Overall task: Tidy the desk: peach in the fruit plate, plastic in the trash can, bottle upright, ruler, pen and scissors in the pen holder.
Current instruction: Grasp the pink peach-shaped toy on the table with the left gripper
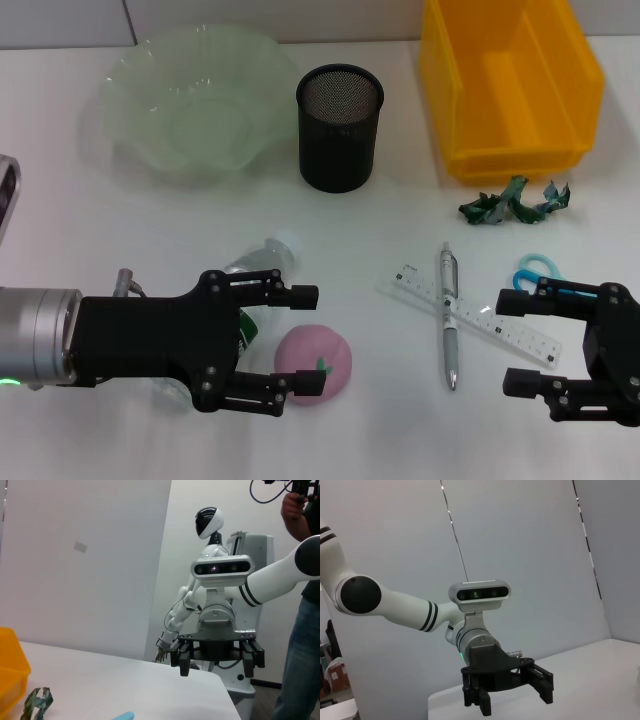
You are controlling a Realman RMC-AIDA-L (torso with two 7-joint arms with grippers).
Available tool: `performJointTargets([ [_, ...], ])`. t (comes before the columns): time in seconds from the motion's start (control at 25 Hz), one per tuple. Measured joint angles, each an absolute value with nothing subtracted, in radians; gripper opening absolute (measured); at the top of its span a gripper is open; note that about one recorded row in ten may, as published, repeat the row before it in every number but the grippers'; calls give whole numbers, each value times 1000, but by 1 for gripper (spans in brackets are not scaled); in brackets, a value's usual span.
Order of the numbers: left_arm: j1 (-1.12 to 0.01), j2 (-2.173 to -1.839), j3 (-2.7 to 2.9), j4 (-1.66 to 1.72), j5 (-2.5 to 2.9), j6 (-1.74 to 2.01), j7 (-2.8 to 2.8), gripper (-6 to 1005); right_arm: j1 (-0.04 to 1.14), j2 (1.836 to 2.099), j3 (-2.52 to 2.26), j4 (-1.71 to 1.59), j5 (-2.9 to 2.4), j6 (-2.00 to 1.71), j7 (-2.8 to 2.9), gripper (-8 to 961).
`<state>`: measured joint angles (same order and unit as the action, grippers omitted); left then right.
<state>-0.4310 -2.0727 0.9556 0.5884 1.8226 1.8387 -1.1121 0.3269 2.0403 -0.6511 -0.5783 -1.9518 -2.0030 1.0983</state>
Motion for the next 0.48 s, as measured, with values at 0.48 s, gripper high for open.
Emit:
performJointTargets([
  [0.48,-424,-2069,954,592,1827,1841,-1115,797,330,2048,-649,-580,-1951,-1994,1098,752],
])
